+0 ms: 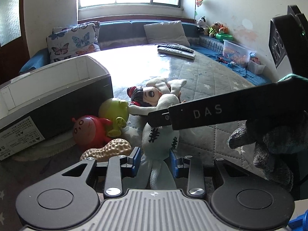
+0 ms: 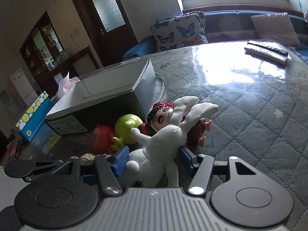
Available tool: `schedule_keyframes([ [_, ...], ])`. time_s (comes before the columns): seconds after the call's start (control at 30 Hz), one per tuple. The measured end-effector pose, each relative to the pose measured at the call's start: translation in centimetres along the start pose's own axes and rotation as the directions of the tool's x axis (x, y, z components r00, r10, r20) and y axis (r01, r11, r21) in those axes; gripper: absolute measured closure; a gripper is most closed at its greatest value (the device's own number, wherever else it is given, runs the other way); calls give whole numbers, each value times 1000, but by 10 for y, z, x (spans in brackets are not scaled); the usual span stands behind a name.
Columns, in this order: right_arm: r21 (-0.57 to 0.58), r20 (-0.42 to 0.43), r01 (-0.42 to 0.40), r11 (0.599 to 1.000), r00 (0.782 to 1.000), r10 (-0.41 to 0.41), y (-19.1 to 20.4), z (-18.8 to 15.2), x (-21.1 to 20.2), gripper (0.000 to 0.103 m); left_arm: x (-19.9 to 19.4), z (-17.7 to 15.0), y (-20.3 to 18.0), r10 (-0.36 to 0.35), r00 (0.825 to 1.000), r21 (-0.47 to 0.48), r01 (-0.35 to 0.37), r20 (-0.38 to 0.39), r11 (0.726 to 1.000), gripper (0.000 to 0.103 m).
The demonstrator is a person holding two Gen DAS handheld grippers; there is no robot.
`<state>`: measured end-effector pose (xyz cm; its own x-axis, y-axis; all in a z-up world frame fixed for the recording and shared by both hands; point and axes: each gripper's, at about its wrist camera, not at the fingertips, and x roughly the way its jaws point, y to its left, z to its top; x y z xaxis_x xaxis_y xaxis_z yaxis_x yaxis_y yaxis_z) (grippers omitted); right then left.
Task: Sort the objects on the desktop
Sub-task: 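Lift the white bunny plush off the table with both grippers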
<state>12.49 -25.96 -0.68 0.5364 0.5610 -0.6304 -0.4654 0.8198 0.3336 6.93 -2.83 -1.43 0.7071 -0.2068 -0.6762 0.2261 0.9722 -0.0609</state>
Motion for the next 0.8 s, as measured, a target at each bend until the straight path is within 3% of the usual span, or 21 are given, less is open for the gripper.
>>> schedule_keyframes([
  [0.5, 114, 4, -65, 991, 998, 65, -21, 5, 6, 48, 9, -3, 5, -60, 998, -7, 60, -14, 998, 75],
  [0.8, 115, 34, -75, 990, 997, 72, -17, 5, 0, 71, 8, -4, 8, -87, 996, -35, 87, -11, 996, 80],
])
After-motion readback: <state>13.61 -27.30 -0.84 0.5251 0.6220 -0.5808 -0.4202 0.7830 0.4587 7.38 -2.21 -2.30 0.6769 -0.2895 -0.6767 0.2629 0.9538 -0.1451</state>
